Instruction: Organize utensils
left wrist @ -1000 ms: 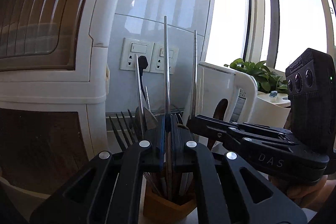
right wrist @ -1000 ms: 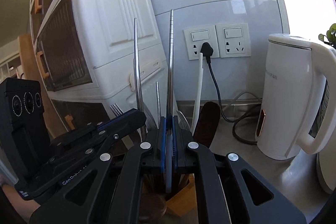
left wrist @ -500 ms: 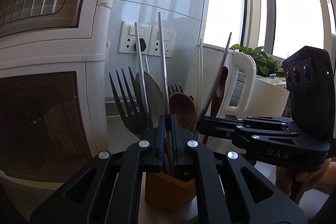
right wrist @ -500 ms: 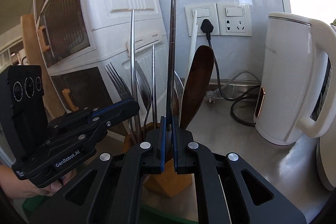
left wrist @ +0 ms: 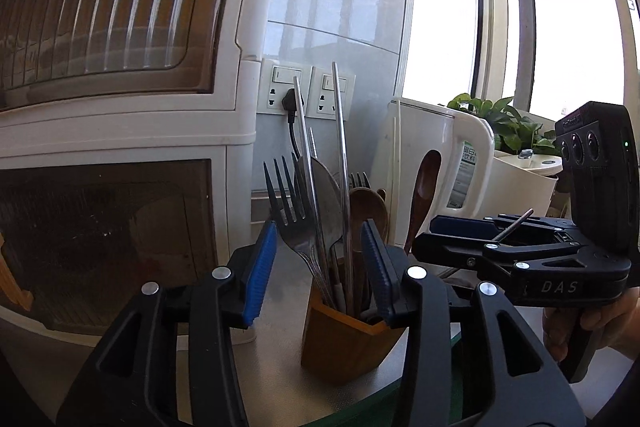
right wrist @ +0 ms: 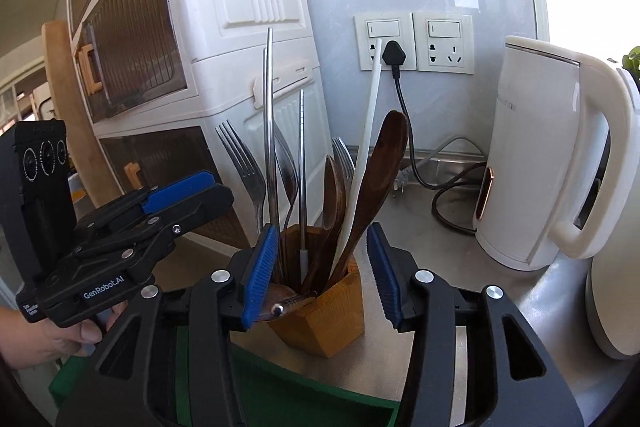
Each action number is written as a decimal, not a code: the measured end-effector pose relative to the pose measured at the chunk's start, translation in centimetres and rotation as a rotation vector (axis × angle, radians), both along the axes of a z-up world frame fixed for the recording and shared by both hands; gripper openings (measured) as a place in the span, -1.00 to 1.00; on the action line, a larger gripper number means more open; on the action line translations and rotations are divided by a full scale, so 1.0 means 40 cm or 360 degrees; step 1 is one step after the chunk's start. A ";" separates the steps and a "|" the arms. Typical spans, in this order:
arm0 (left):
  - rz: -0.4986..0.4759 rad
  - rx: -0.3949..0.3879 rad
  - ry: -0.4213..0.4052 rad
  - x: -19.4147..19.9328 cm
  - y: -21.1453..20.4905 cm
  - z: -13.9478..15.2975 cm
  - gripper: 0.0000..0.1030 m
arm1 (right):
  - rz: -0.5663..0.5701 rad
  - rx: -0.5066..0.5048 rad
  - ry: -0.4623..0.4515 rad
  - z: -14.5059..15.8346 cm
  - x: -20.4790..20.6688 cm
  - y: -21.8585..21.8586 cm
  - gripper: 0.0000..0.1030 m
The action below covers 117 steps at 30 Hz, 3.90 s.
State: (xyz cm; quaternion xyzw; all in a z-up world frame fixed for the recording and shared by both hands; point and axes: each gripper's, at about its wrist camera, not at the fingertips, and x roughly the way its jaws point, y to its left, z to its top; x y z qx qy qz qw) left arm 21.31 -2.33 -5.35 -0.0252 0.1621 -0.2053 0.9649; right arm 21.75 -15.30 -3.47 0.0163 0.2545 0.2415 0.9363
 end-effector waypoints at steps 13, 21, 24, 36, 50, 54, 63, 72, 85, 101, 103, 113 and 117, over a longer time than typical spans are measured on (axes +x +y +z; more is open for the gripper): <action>0.0076 0.0033 0.0112 -0.168 0.018 0.142 0.84 | -0.0201 -0.0026 0.0035 0.133 -0.164 -0.079 0.93; 0.0124 0.0118 0.0444 -0.260 0.006 0.189 0.85 | -0.0331 -0.0176 0.0268 0.148 -0.276 -0.063 0.93; 0.0155 0.0135 0.0504 -0.294 0.003 0.197 0.85 | -0.0362 -0.0213 0.0340 0.142 -0.319 -0.043 0.93; 0.0240 0.0168 0.0640 -0.440 0.014 0.234 0.85 | -0.0461 -0.0269 0.0503 0.108 -0.456 0.016 0.93; 0.0326 0.0233 0.0712 -0.535 0.002 0.225 0.85 | -0.0577 -0.0339 0.0575 0.073 -0.519 0.035 0.93; 0.0323 0.0236 0.0769 -0.543 0.001 0.200 0.85 | -0.0571 -0.0349 0.0594 0.064 -0.527 0.043 0.93; 0.0378 0.0243 0.0826 -0.560 0.026 0.172 0.85 | -0.0566 -0.0378 0.0637 0.045 -0.533 0.057 0.93; 0.0408 0.0219 0.0838 -0.575 0.051 0.174 0.85 | -0.0546 -0.0396 0.0640 0.044 -0.542 0.076 0.93; 0.0401 0.0194 0.0832 -0.587 0.057 0.184 0.85 | -0.0538 -0.0368 0.0609 0.057 -0.553 0.078 0.93; 0.0415 0.0201 0.0801 -0.598 0.052 0.200 0.85 | -0.0532 -0.0361 0.0607 0.060 -0.553 0.079 0.93; 0.0420 0.0216 0.0790 -0.599 0.050 0.201 0.85 | -0.0531 -0.0359 0.0609 0.060 -0.553 0.079 0.93; 0.0428 0.0209 0.0800 -0.598 0.048 0.203 0.85 | -0.0534 -0.0349 0.0612 0.057 -0.553 0.079 0.93; 0.0449 0.0223 0.0789 -0.600 0.046 0.206 0.85 | -0.0535 -0.0348 0.0615 0.056 -0.553 0.078 0.93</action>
